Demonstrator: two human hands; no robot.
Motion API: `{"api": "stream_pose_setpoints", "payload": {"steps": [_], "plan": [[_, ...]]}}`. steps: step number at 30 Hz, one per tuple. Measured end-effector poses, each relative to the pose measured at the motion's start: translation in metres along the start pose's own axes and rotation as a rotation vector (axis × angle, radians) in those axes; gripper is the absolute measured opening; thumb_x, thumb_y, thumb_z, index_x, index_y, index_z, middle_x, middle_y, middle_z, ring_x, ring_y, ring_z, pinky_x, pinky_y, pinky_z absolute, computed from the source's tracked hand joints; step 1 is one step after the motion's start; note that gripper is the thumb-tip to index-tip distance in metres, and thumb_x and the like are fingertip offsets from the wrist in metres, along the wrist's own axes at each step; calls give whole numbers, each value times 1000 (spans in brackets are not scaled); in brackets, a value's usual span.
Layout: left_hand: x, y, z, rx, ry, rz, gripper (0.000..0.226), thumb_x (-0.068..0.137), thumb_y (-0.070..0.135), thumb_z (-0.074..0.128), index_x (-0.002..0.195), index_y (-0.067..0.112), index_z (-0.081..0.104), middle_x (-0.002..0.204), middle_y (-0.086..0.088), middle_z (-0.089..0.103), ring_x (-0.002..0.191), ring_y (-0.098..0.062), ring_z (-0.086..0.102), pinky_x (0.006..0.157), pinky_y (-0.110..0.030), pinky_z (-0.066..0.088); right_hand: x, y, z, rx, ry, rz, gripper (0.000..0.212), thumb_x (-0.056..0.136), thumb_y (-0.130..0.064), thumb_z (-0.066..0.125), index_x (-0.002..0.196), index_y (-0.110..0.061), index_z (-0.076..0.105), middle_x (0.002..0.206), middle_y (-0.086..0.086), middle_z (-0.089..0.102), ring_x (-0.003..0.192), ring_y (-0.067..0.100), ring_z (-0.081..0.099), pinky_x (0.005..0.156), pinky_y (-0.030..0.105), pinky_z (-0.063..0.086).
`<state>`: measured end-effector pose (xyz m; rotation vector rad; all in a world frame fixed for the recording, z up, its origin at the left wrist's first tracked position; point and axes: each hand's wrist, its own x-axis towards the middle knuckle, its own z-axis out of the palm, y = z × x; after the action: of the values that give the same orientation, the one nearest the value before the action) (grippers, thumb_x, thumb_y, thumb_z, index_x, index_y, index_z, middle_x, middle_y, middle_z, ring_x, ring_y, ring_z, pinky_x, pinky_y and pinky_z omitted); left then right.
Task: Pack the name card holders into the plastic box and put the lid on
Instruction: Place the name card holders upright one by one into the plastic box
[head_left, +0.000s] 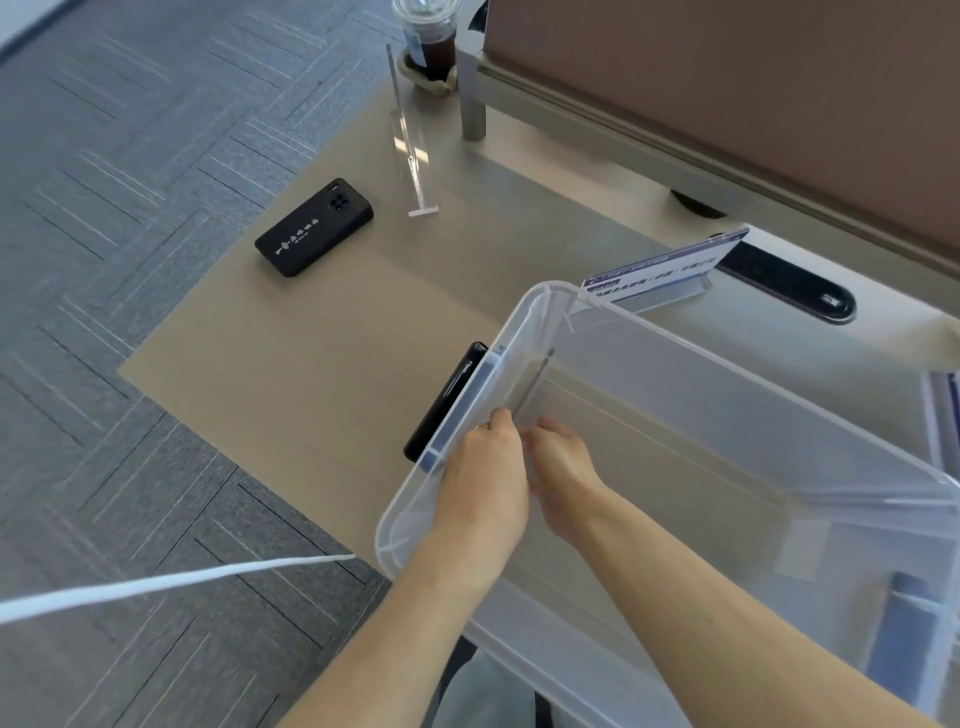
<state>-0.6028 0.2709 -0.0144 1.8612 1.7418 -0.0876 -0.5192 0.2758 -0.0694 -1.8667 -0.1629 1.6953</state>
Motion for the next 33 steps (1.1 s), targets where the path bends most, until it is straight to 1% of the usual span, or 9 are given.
{"api": "stream_pose_setpoints", "payload": {"steps": [8, 11, 12, 13, 16, 20, 25, 29, 33], "plan": [[0, -1, 0, 7, -27, -8, 39, 94, -8, 48, 130, 7, 51, 116, -16, 68, 109, -32, 67, 76, -35, 49, 0, 1, -1, -36, -4, 3, 65, 100, -10, 46, 160, -14, 20, 159, 6, 38, 142, 27, 40, 116, 48, 36], [0, -1, 0, -12, -41, -9, 38, 95, -6, 50, 131, 7, 51, 116, -15, 69, 108, -32, 67, 77, -36, 53, -5, -1, -4, -47, -43, -24, 57, 102, -6, 43, 157, -11, 27, 125, -4, 57, 121, 21, 49, 105, 37, 41], [0, 0, -1, -23, -41, -10, 37, 96, -3, 49, 132, 8, 50, 116, -15, 69, 108, -33, 68, 77, -37, 54, -8, -2, -4, -49, -57, -32, 56, 102, -5, 43, 156, -11, 28, 121, -5, 58, 119, 20, 49, 102, 35, 41], [0, 2, -2, -41, -35, -14, 35, 99, 1, 48, 133, 8, 50, 117, -15, 68, 108, -33, 67, 76, -37, 53, -10, -2, -5, -51, -65, -35, 58, 102, -6, 44, 157, -11, 26, 129, -4, 56, 122, 20, 49, 103, 35, 41], [-3, 14, -15, -97, 10, 9, 30, 106, 17, 41, 135, 10, 49, 120, -15, 67, 112, -34, 64, 77, -37, 46, -21, -8, -11, -55, -54, -59, 71, 97, -22, 53, 159, -18, 18, 157, 2, 39, 137, 23, 46, 113, 42, 40], [-2, 59, -55, -174, 132, 221, 41, 105, 26, 45, 144, 14, 52, 129, -11, 68, 123, -30, 61, 97, -38, 49, -60, -33, -40, -105, -38, -236, 83, 78, -60, 58, 152, -28, 36, 154, -4, 47, 133, 17, 52, 110, 47, 46], [3, 146, -111, -318, 238, 372, 35, 100, 30, 56, 132, 15, 61, 121, -4, 74, 114, -23, 69, 99, -35, 52, -137, -80, -118, -125, 89, -543, 51, 100, -32, 55, 149, -28, 40, 139, -7, 51, 123, 9, 54, 108, 37, 46], [-20, 232, -119, -431, 139, 462, 34, 99, 31, 61, 130, 17, 63, 121, 2, 72, 112, -13, 68, 92, -18, 42, -191, -94, -212, -24, 246, -683, 41, 101, -26, 54, 142, -28, 47, 134, -4, 57, 120, 5, 57, 109, 38, 46], [-58, 326, -85, -525, -38, 571, 36, 98, 34, 63, 131, 19, 61, 122, 2, 70, 110, -12, 67, 102, -29, 48, -231, -76, -325, 113, 440, -707, 38, 102, -23, 53, 140, -23, 50, 133, 1, 59, 115, 7, 58, 110, 42, 45]]}}
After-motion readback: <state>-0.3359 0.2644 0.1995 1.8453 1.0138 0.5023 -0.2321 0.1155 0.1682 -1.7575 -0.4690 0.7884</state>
